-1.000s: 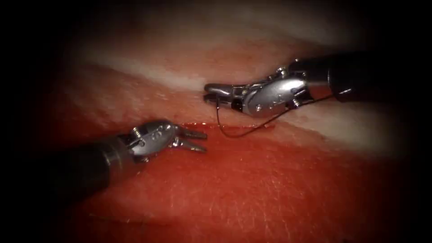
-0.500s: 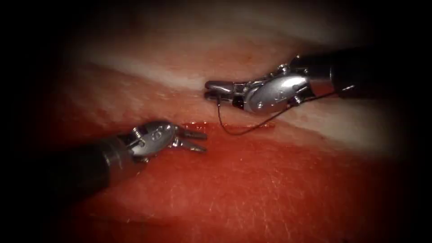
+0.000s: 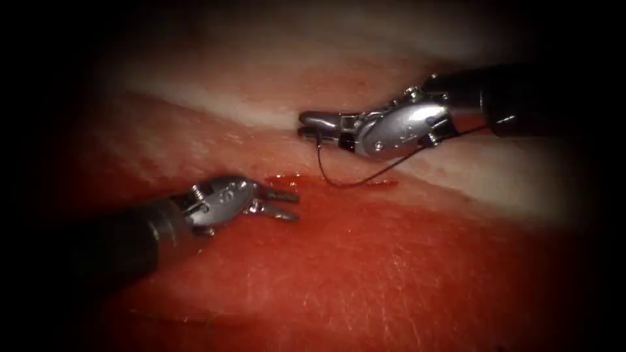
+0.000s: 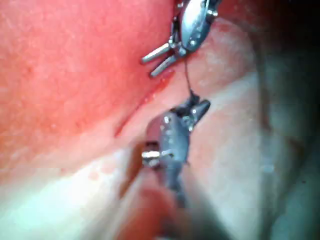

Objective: Wound Closure

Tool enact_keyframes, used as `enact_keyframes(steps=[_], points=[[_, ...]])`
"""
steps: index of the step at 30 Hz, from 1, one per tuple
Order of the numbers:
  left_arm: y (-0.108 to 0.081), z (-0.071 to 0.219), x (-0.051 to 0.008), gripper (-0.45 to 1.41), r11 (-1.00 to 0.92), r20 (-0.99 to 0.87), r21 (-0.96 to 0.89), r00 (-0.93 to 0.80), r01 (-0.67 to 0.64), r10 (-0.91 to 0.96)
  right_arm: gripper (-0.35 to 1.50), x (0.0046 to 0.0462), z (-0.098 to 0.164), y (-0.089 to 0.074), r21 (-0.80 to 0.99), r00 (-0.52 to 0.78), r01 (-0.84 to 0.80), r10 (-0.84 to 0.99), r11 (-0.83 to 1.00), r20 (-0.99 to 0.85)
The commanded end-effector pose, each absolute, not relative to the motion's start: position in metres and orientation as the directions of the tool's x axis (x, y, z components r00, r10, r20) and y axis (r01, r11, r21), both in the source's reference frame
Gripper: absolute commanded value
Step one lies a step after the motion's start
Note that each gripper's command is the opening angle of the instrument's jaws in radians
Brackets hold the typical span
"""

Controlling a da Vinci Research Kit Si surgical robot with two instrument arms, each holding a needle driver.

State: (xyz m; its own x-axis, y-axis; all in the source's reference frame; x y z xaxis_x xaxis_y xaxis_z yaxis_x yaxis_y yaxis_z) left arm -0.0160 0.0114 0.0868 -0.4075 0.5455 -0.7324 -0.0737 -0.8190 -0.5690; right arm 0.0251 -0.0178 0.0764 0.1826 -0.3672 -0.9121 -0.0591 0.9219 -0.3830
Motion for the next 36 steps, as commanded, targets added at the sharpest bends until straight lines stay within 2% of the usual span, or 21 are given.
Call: enact_keyframes(steps=[1,21,36], points=[[0.0115,0.0874,-0.0164,-0.07,-0.819,-0.733,-0.569,-0.408,-0.072,0.545,-0.35,0.0259,0.0767,-0.0174,-0.378,0.179,-0.062,-0.362,0.924,-0.915],[0.0115,0.0873,-0.0164,-0.07,-0.819,-0.733,-0.569,-0.408,-0.072,0.545,-0.35,0.0261,0.0784,-0.0153,-0.177,0.159,-0.072,-0.164,0.981,-0.974],[0.0115,0.0877,-0.0162,-0.07,-0.819,-0.732,-0.57,-0.413,-0.065,0.542,-0.35,0.0286,0.0809,-0.012,0.332,0.146,-0.011,0.33,0.943,-0.932]])
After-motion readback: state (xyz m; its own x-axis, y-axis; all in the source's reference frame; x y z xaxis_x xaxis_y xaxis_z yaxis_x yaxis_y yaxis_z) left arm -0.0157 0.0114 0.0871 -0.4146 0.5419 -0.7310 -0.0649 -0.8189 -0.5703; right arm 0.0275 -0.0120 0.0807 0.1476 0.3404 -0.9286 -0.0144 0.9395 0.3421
